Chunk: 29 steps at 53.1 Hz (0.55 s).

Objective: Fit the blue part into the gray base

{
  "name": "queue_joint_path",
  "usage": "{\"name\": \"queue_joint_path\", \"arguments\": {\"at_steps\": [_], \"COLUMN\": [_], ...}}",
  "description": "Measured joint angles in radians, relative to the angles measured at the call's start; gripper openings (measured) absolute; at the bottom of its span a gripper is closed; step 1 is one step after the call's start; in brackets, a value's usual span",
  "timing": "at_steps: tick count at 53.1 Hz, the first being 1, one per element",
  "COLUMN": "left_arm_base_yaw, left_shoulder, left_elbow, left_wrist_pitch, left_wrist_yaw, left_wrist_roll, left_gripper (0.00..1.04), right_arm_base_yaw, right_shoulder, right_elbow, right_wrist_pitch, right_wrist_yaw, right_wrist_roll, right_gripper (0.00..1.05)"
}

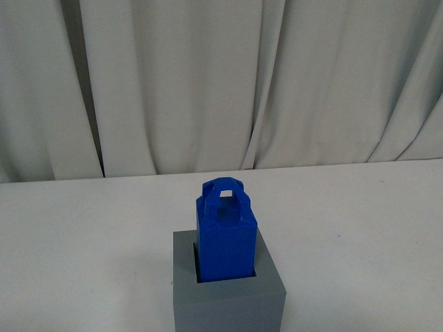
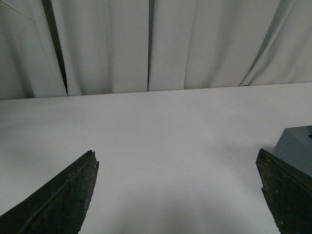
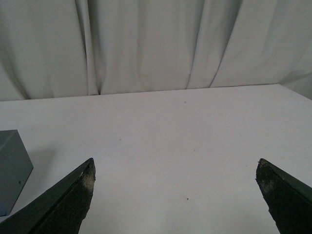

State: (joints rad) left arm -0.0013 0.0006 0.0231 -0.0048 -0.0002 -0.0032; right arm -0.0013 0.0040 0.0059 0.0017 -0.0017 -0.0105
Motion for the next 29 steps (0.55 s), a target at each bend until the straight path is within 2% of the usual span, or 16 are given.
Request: {"name": "queue_joint_path", "arguments": {"at_steps": [29], "left_arm_base_yaw": [0.000], "left_shoulder": [0.000], "left_elbow": [0.000], "left_wrist_pitch": [0.000], "left_wrist_yaw": [0.000], "left_wrist_roll": [0.000], "left_gripper": [0.99], "right_arm_base_yaw": [0.000], "right_shoulder": [0.000], "right_elbow": [0.000], "right_wrist_pitch": [0.000], "right_wrist_yaw": [0.000], "right_wrist_roll": [0.000], "right_gripper": [0.97]}}
